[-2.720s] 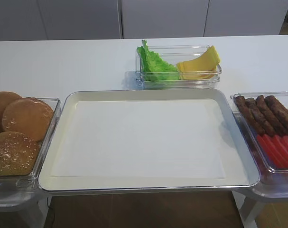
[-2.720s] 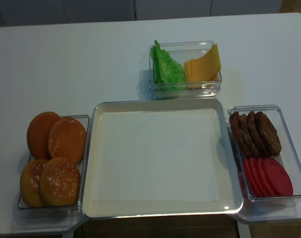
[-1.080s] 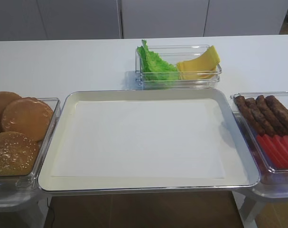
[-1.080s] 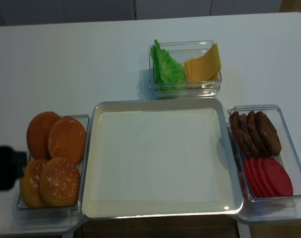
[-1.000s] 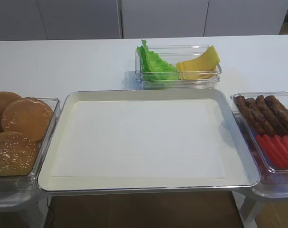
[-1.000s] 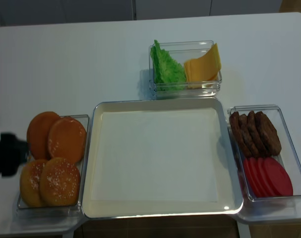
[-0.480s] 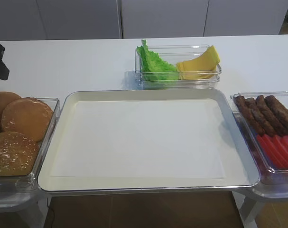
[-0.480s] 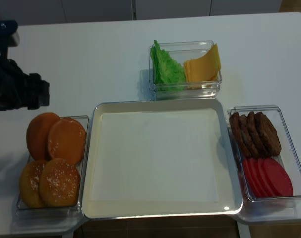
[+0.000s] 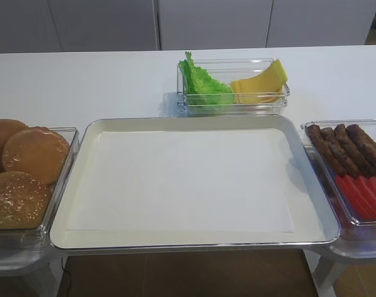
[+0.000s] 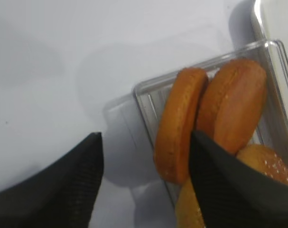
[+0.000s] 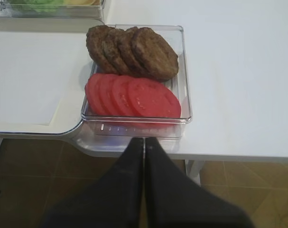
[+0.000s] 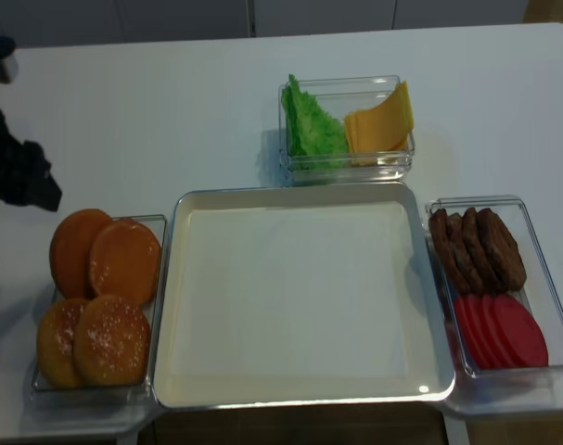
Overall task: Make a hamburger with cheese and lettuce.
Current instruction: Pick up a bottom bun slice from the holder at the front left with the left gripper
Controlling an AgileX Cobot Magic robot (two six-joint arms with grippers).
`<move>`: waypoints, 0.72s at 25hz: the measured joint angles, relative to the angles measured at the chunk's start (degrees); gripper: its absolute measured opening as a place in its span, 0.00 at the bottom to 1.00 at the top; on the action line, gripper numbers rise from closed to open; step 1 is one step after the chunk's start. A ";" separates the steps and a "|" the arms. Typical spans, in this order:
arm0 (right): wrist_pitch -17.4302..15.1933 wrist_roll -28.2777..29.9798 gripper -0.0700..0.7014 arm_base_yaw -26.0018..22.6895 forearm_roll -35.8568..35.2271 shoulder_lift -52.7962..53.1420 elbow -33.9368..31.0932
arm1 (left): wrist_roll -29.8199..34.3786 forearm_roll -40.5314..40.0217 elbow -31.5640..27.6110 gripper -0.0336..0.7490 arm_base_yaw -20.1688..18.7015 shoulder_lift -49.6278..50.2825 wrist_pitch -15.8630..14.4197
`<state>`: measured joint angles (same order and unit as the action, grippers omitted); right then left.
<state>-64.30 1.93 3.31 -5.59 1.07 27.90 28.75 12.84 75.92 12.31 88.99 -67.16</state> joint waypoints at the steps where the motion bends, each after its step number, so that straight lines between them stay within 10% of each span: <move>1: 0.00 0.00 0.09 0.00 0.00 0.00 0.00 | 1.38 0.17 0.45 0.59 0.23 0.50 -1.32; 18: 0.00 0.00 0.09 0.00 0.00 0.00 0.00 | 6.67 5.19 0.75 0.59 0.23 6.75 -2.29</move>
<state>-64.30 1.93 3.31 -5.59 1.07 27.90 35.42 18.03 76.66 12.55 95.74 -69.45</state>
